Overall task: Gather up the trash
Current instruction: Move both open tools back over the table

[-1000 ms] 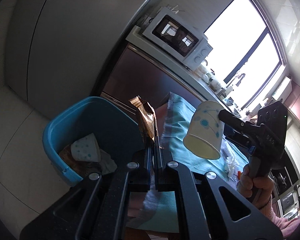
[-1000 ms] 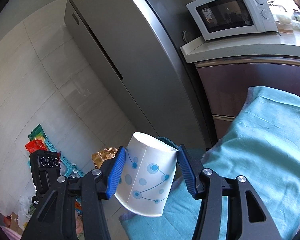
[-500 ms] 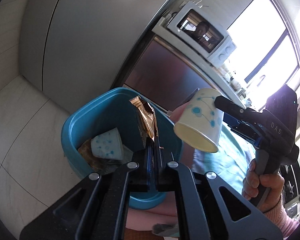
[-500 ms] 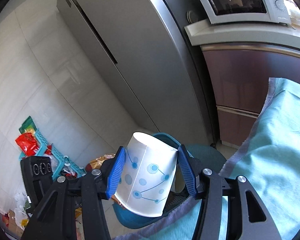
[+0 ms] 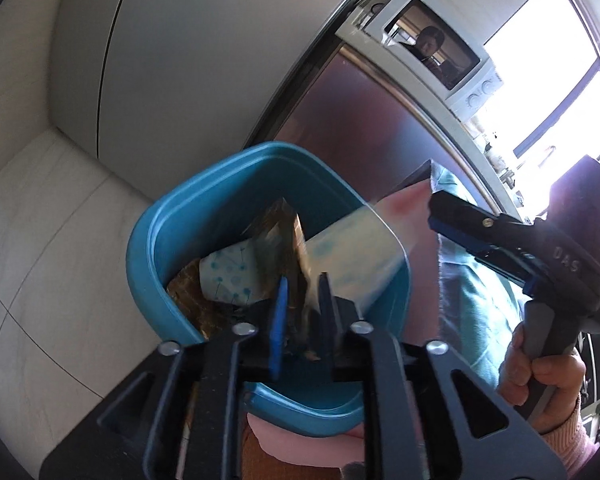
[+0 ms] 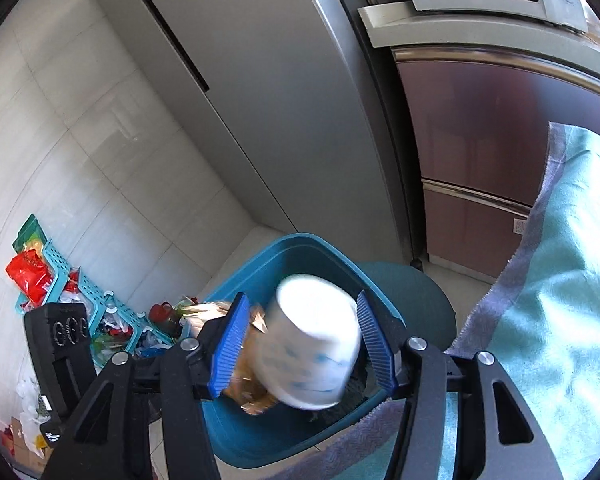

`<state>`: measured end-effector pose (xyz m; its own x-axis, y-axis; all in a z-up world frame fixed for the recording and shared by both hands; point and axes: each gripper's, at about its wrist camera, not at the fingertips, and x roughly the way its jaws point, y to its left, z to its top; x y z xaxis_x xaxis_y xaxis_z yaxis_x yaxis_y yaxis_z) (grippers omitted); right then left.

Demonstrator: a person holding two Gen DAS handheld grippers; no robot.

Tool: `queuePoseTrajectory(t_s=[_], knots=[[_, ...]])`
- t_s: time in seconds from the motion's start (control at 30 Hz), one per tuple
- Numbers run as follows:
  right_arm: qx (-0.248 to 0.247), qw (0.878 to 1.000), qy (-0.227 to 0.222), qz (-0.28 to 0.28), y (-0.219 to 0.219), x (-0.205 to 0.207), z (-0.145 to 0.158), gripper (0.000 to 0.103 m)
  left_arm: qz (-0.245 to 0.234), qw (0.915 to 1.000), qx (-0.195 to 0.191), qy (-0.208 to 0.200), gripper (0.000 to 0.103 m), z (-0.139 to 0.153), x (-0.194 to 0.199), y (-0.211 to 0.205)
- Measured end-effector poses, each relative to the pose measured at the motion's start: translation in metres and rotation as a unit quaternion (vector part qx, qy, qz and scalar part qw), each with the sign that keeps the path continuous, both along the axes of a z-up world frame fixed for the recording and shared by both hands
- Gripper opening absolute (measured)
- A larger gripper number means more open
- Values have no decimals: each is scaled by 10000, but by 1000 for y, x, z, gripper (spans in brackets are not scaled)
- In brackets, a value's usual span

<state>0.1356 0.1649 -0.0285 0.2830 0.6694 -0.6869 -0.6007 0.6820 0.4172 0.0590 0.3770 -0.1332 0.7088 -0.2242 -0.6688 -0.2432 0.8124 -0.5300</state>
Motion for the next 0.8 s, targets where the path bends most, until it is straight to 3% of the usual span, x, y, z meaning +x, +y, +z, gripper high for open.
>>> queuePoseTrajectory(t_s=[0.03, 0.27, 0.43, 0.6, 0.8], knots=[[4, 10000, 7, -8, -1, 0, 0, 55, 37, 10000, 26, 34, 26, -3, 1, 0], [147, 9999, 20, -15, -15, -3, 4, 57, 27, 10000, 47, 70, 27, -10, 1, -3], [324, 9994, -92, 19, -33, -16, 17, 61, -156, 9996, 152, -195, 33, 10, -5, -17], [456, 9982, -400, 34, -64, -38, 35, 64, -628, 9957, 308, -607, 42, 38, -14, -51], [558, 9956, -719, -232, -121, -63, 54, 65, -1589, 9814, 407, -1001, 46, 62, -20, -120]])
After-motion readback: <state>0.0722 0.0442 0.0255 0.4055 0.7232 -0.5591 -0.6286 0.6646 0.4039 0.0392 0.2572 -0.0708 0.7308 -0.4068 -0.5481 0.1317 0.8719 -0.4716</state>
